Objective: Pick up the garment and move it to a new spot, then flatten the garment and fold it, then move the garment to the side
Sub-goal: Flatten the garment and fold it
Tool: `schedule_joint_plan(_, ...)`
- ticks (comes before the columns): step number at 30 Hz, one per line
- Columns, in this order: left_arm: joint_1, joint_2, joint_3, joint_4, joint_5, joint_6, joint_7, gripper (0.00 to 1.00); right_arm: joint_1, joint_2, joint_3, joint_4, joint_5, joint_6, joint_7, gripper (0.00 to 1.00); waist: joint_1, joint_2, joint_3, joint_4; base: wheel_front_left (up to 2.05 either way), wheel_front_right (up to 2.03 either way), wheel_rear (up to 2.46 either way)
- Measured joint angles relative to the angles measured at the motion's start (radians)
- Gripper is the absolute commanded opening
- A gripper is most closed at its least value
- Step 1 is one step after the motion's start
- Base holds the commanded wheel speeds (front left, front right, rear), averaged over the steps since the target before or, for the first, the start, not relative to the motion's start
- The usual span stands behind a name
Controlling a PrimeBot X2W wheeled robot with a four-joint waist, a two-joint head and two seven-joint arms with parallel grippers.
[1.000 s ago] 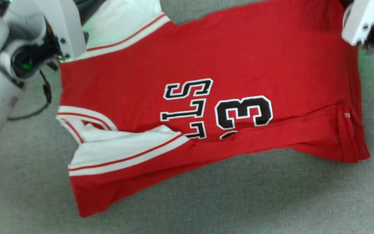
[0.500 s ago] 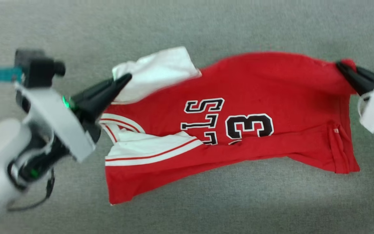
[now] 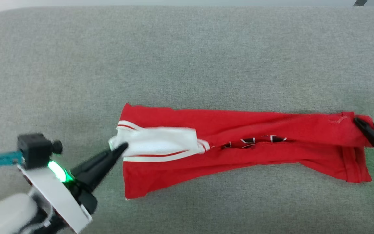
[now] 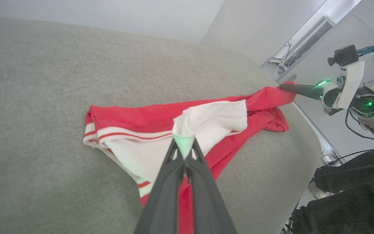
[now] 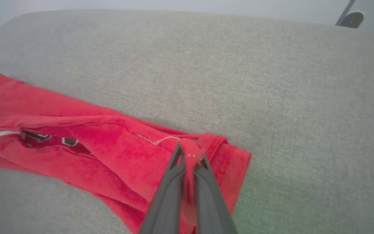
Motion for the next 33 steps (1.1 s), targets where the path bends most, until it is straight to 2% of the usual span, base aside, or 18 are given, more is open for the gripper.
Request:
schedule_joint_plan(6, 0.106, -0.071, 0.067, 0.055, 0.019, 0.0, -0.004, 0.0, 0.067, 0.031, -0.055, -0.007, -0.037, 0.0, 0.005, 0.0, 0.0, 0.0001, 0.021, 0.011, 0.0, 0.0, 0.0)
schedule_joint_plan(15, 0.127, -0.2, 0.061, 0.236, 0.103, -0.005, -0.004, 0.0, 0.052, 0.078, -0.036, 0.082, -0.091, 0.0, -0.007, 0.0, 0.0, 0.0001, 0.053, 0.014, 0.0, 0.0, 0.0)
schedule_joint_plan(20, 0.116, -0.234, 0.059, 0.291, 0.123, -0.005, -0.004, 0.0, 0.016, 0.092, -0.011, 0.128, -0.096, 0.001, -0.031, 0.0, 0.0, 0.0, 0.063, 0.009, 0.0, 0.0, 0.0)
schedule_joint_plan(21, 0.114, -0.242, 0.063, 0.291, 0.124, -0.005, -0.004, 0.13, 0.011, 0.093, -0.006, 0.133, -0.095, 0.001, -0.036, 0.0, 0.0, 0.0, 0.062, 0.009, 0.0, 0.0, 0.0)
schedule_joint_plan(22, 0.114, -0.246, 0.074, 0.289, 0.124, -0.006, -0.004, 0.24, 0.01, 0.095, -0.002, 0.136, -0.092, 0.001, -0.04, 0.15, 0.0, 0.0001, 0.06, 0.009, 0.0, 0.0, 0.0)
schedule_joint_plan(23, 0.114, -0.249, 0.089, 0.286, 0.125, -0.006, -0.004, 0.4, 0.01, 0.095, 0.004, 0.136, -0.082, 0.001, -0.044, 0.4, 0.0, 0.0001, 0.057, 0.009, 0.0, 0.0, 0.0)
schedule_joint_plan(24, 0.115, -0.251, 0.11, 0.281, 0.132, -0.006, -0.004, 0.52, 0.011, 0.097, 0.007, 0.134, -0.066, 0.001, -0.044, 0.77, 0.0, 0.0001, 0.053, 0.009, 0.0, 0.0, 0.0)
schedule_joint_plan(25, 0.118, -0.255, 0.138, 0.272, 0.142, -0.006, -0.004, 0.76, 0.011, 0.101, 0.005, 0.133, -0.05, 0.001, -0.044, 1.0, 0.0, 0.0, 0.048, 0.009, 0.0, 0.0, 0.0)
schedule_joint_plan(26, 0.125, -0.26, 0.173, 0.263, 0.154, -0.006, -0.004, 0.95, 0.012, 0.1, 0.005, 0.129, -0.038, 0.001, -0.044, 1.0, 0.0, 0.0, 0.043, 0.008, 0.0, 0.0, 0.0)
schedule_joint_plan(27, 0.136, -0.268, 0.207, 0.253, 0.163, -0.006, -0.005, 1.0, 0.012, 0.095, 0.001, 0.121, -0.031, 0.001, -0.044, 1.0, 0.0, 0.0, 0.037, 0.008, 0.0, 0.0, 0.0)
schedule_joint_plan(33, 0.253, -0.314, 0.355, 0.223, 0.211, -0.006, -0.005, 1.0, 0.039, 0.06, -0.061, 0.088, 0.001, 0.001, -0.015, 1.0, 0.0, 0.0, -0.009, 0.014, 0.0, 0.0, 0.0)
